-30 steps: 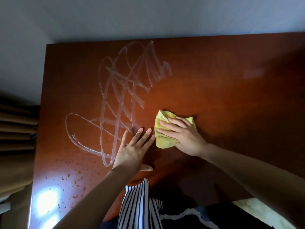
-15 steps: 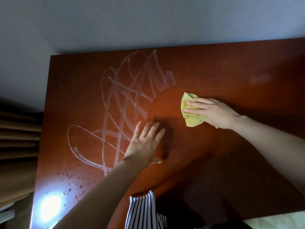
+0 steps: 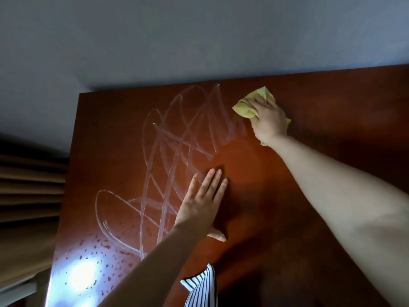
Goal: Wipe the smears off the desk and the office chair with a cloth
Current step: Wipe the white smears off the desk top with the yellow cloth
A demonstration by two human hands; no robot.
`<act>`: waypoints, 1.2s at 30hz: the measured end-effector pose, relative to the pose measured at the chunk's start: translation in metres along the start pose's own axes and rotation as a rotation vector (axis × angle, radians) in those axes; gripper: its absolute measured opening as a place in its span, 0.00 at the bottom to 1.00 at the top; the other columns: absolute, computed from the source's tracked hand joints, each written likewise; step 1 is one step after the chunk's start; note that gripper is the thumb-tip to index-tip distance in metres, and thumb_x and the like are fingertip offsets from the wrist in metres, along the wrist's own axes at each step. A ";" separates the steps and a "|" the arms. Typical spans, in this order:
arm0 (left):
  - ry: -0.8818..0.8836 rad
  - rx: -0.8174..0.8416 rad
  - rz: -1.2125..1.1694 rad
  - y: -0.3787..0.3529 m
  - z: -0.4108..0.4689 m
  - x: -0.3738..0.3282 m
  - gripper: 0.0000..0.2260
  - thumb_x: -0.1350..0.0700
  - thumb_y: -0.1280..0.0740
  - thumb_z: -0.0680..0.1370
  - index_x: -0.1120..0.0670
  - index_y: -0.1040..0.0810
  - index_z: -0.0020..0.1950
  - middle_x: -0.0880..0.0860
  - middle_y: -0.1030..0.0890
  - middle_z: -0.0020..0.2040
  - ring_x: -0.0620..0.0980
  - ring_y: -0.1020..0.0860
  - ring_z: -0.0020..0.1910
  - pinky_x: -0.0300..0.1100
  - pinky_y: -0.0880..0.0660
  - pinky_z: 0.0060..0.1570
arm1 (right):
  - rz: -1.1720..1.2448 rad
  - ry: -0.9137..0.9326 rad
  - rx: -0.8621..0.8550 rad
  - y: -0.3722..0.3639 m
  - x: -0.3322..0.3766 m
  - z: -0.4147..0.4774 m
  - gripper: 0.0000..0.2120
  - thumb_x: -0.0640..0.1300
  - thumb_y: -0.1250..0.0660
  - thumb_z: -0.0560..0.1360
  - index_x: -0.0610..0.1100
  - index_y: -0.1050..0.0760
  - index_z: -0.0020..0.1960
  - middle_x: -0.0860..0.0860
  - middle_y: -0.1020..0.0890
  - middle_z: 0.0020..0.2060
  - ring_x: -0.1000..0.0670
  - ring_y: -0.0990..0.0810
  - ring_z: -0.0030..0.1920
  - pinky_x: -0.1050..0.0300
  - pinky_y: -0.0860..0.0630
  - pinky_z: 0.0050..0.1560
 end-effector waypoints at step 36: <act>0.000 0.039 -0.021 0.002 0.001 0.002 0.61 0.23 0.42 0.63 0.57 0.82 0.67 0.56 0.83 0.66 0.55 0.82 0.64 0.59 0.85 0.54 | -0.198 0.449 0.164 0.011 -0.046 0.026 0.28 0.42 0.41 0.78 0.55 0.43 0.75 0.52 0.41 0.75 0.46 0.45 0.75 0.51 0.56 0.74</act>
Point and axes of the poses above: each hand's wrist, its own z-axis towards the middle knuckle, its own y-axis out of the back of the hand, x = y × z, the point moved 4 cm from there along z, towards the middle knuckle
